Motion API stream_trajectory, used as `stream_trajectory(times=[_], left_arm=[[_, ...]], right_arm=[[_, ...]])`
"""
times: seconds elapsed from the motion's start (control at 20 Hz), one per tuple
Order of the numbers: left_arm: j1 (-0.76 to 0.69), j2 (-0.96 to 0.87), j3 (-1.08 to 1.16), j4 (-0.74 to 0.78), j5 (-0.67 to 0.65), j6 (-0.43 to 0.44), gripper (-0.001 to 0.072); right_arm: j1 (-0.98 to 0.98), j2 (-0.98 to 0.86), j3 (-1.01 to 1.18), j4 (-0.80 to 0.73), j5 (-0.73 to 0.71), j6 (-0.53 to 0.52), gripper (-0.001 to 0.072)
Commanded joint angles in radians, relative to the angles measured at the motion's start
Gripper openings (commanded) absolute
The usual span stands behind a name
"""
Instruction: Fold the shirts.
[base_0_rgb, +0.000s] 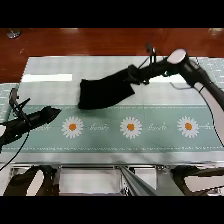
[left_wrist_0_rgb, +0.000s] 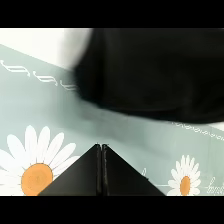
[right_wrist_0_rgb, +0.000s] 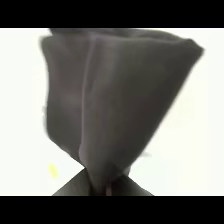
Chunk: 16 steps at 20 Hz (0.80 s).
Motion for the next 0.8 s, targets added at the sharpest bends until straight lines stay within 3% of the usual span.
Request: stream_trajectory(times=[0.0,0.15,0.45,0.6,0.75], left_arm=[[0.0,-0.001,0.0,0.0,-0.002,0.0,0.0023],[0.0,-0.001,0.0,0.0,-0.009,0.0,0.0023],[0.0,-0.001,0.0,0.0,-0.077,0.035,0.0023],[0.0,-0.001,0.0,0.0,-0.088,0.034,0.0023],[0.0,-0.001,0.0,0.0,-0.087,0.034,0.0023]], right_arm=[[-0.02,-0.006,0.351,-0.287,0.179,0.14,0.0034],[-0.11,0.0,0.536,-0.345,0.331,0.179,0.0034],[-0.458,0.135,0.553,-0.351,0.504,0.253,0.0034],[-0.631,0.228,0.471,-0.41,0.611,0.31,0.0034],[-0.733,0.36,0.287,-0.575,0.671,0.313,0.0034]])
